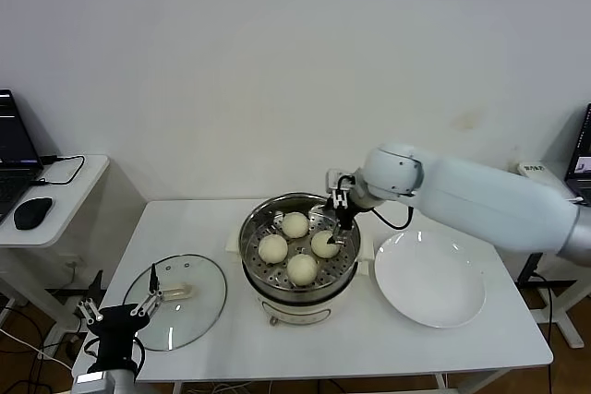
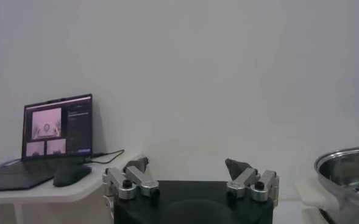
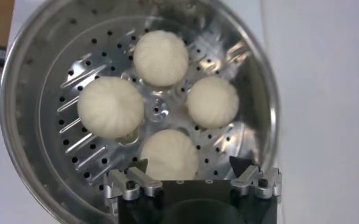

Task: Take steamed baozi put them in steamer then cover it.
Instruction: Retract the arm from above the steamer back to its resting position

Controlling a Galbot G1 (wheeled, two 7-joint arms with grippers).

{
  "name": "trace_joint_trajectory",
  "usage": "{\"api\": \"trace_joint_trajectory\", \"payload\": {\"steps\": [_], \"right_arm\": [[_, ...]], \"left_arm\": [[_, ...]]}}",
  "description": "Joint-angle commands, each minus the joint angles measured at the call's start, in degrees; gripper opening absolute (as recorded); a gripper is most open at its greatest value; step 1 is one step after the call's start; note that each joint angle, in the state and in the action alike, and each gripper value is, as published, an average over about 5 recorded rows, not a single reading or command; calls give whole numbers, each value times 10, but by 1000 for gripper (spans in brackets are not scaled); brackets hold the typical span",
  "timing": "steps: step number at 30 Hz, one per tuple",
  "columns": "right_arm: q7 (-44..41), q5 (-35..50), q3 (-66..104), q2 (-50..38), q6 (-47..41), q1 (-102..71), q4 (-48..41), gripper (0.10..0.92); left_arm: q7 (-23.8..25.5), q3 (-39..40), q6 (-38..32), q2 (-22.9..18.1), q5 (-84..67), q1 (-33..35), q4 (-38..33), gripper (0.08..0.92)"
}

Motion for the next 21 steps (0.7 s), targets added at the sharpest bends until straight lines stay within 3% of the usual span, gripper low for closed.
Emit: {"api": "trace_joint_trajectory", "payload": {"steps": [1, 10, 15, 21], "right_arm": [[262, 124, 228, -168, 106, -215, 105, 823], [376, 60, 571, -174, 327, -618, 149, 823], [365, -3, 787, -72, 392, -818, 165, 823], [299, -40, 970, 66, 391, -972, 198, 823]], "left_arm": [[0, 1, 0, 1, -11, -1, 2, 823], [-6, 4, 3, 2, -6, 0, 10, 823], [-10, 13, 5, -1, 16, 1, 16, 823], [12, 14, -3, -6, 98, -4, 38, 823]]}}
